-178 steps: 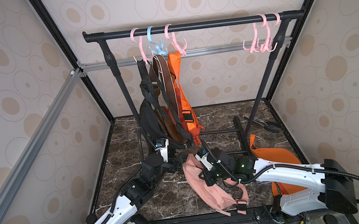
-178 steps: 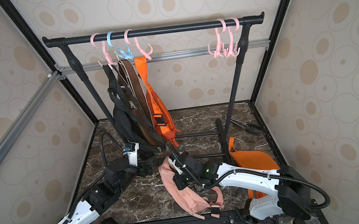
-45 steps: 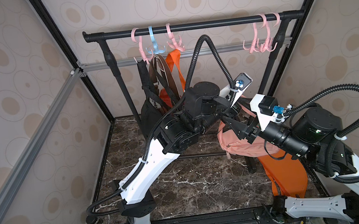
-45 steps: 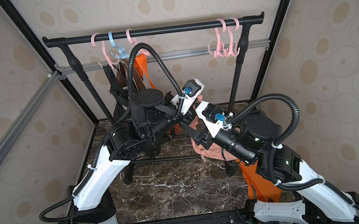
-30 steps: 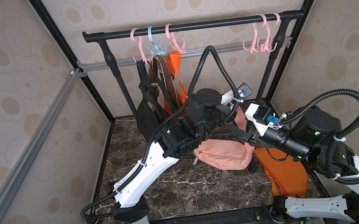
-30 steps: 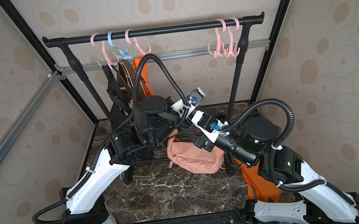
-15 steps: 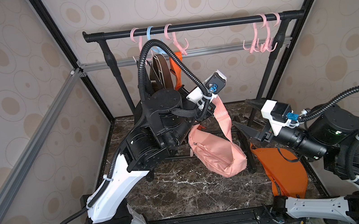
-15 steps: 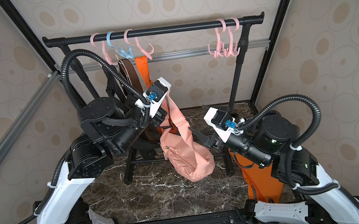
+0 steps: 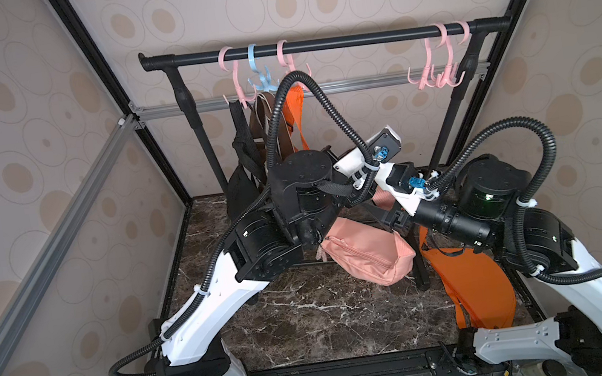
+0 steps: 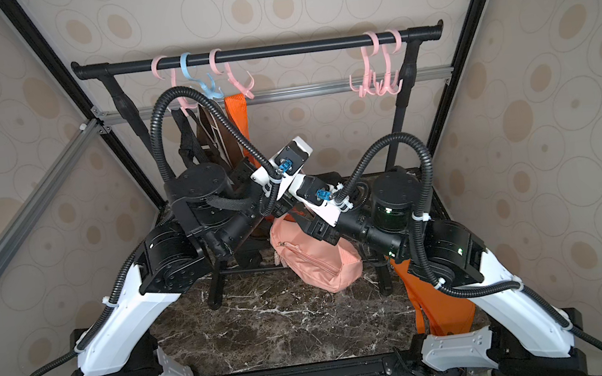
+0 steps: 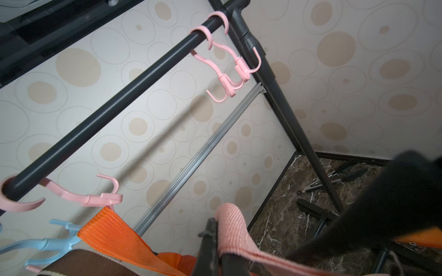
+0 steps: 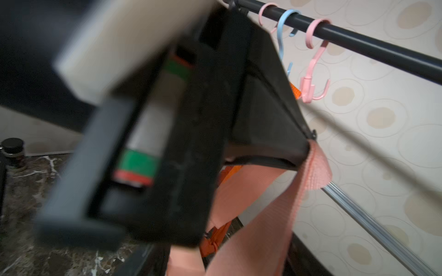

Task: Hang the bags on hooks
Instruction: Pick up the bag from the center of the board.

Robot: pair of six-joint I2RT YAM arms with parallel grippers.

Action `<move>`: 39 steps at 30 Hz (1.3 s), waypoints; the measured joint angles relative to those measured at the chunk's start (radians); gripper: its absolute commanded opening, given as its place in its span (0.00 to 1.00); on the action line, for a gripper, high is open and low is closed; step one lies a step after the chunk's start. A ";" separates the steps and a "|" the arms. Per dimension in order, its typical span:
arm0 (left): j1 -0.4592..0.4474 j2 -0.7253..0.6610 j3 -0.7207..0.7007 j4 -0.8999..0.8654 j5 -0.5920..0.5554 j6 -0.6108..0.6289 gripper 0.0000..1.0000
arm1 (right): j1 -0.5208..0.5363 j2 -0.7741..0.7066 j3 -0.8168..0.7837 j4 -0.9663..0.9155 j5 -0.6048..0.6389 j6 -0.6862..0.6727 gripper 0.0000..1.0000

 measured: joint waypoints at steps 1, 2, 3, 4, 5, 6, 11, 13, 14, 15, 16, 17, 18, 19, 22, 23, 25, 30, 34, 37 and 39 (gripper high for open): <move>-0.006 -0.004 -0.004 0.001 0.001 0.003 0.00 | -0.009 0.000 -0.004 0.005 0.011 -0.004 0.67; -0.014 -0.013 -0.019 0.004 0.002 0.006 0.00 | -0.019 -0.002 -0.009 0.009 0.023 -0.007 0.67; -0.020 -0.022 -0.037 0.006 0.001 0.006 0.00 | -0.023 -0.003 -0.013 0.016 0.029 -0.010 0.67; -0.024 -0.029 -0.047 0.008 0.002 0.007 0.00 | -0.025 -0.005 -0.016 0.019 0.032 -0.010 0.67; -0.026 -0.033 -0.053 0.008 0.002 0.007 0.00 | -0.025 -0.006 -0.016 0.023 0.033 -0.010 0.66; -0.027 -0.034 -0.054 0.008 0.008 0.007 0.00 | -0.026 -0.006 -0.016 0.028 0.034 -0.013 0.63; -0.035 -0.036 -0.051 0.027 -0.001 0.006 0.00 | -0.027 0.019 -0.003 0.054 0.041 -0.034 0.23; -0.038 -0.044 -0.060 0.037 -0.002 0.007 0.00 | -0.027 0.026 -0.003 0.068 0.041 -0.040 0.09; -0.040 -0.051 -0.074 0.045 -0.002 0.008 0.00 | -0.027 0.026 -0.003 0.072 0.041 -0.042 0.01; -0.042 -0.061 -0.091 0.056 -0.003 0.010 0.00 | -0.028 0.025 -0.003 0.076 0.040 -0.043 0.00; -0.045 -0.079 -0.124 0.077 -0.004 0.013 0.02 | -0.028 0.022 -0.003 0.080 0.040 -0.045 0.00; -0.047 -0.097 -0.156 0.096 -0.005 0.016 0.15 | -0.028 0.018 -0.003 0.083 0.040 -0.048 0.00; -0.048 -0.116 -0.193 0.121 -0.007 0.024 0.29 | -0.029 0.014 -0.003 0.087 0.040 -0.050 0.00; -0.050 -0.145 -0.252 0.154 -0.012 0.035 0.43 | -0.030 0.010 -0.001 0.092 0.040 -0.048 0.00; -0.051 -0.239 -0.455 0.255 -0.018 0.069 0.71 | -0.031 0.001 0.024 0.110 0.042 -0.047 0.00; -0.053 -0.262 -0.521 0.284 -0.018 0.083 0.77 | -0.031 -0.002 0.032 0.119 0.040 -0.047 0.00; -0.056 -0.282 -0.618 0.328 -0.009 0.091 0.83 | -0.031 -0.007 0.047 0.126 0.039 -0.043 0.00; -0.056 -0.277 -0.758 0.379 0.040 0.085 0.86 | -0.031 -0.018 0.077 0.129 0.039 -0.032 0.00; -0.056 -0.276 -0.828 0.435 0.047 0.081 0.65 | -0.031 -0.019 0.090 0.126 0.041 -0.029 0.00; -0.056 -0.269 -0.848 0.478 0.030 0.085 0.21 | -0.031 -0.024 0.090 0.125 0.053 -0.029 0.00; -0.054 -0.267 -0.851 0.504 0.026 0.088 0.09 | -0.031 -0.029 0.089 0.126 0.069 -0.031 0.00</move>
